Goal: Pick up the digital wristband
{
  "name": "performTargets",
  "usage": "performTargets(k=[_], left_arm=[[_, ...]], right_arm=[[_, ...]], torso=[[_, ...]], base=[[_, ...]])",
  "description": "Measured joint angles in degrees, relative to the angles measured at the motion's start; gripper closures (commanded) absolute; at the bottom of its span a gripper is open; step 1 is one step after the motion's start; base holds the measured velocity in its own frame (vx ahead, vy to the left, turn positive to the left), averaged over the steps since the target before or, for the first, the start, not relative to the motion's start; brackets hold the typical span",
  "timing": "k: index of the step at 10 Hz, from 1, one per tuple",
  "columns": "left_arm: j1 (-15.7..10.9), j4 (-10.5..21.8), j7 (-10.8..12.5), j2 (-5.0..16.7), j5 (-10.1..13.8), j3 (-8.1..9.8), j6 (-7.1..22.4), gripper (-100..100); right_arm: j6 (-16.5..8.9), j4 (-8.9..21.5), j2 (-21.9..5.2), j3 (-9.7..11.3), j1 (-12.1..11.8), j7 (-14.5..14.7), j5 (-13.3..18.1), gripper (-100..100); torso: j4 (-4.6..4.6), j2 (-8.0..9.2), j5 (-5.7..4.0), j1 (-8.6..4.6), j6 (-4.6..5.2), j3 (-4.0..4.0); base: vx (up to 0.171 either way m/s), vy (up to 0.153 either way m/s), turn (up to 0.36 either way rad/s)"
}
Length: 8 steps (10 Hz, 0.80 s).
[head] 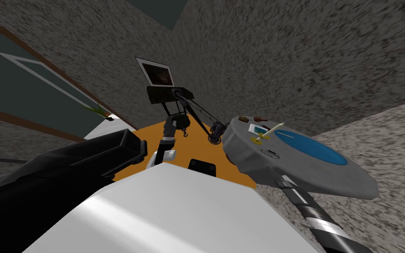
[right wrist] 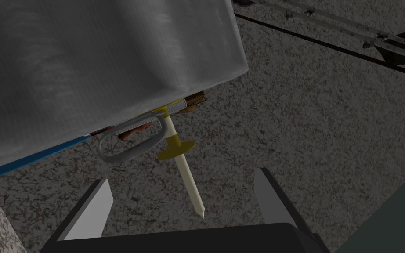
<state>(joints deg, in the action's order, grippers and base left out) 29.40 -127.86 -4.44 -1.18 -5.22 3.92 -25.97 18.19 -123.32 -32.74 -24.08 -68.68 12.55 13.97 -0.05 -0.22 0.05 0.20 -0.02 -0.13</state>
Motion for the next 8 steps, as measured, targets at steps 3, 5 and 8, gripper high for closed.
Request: performTargets(k=[3,5,8], left_arm=[[0.0,0.0,0.0,0.0,0.0,0.00,0.0,0],[0.0,0.0,0.0,0.0,0.0,0.00,0.0,0],[0.0,0.0,0.0,0.0,0.0,0.00,0.0,0]], right_arm=[[-0.1,1.3,-3.5,-2.9,-4.7,0.8,0.9,-100],[0.0,2.6,-5.4,-4.3,-7.6,2.1,1.9,-100],[-0.5,4.7,-9.2,-6.8,-12.0,3.6,3.5,-100]], torso=[[0.01,0.04,-0.01,-0.04,0.02,0.02],[0.01,0.04,-0.01,-0.06,0.01,0.02],[0.01,0.00,-0.01,-0.03,0.00,0.00]], base=[[0.058,0.041,0.061],[0.059,0.034,0.054],[0.058,0.038,0.044]])
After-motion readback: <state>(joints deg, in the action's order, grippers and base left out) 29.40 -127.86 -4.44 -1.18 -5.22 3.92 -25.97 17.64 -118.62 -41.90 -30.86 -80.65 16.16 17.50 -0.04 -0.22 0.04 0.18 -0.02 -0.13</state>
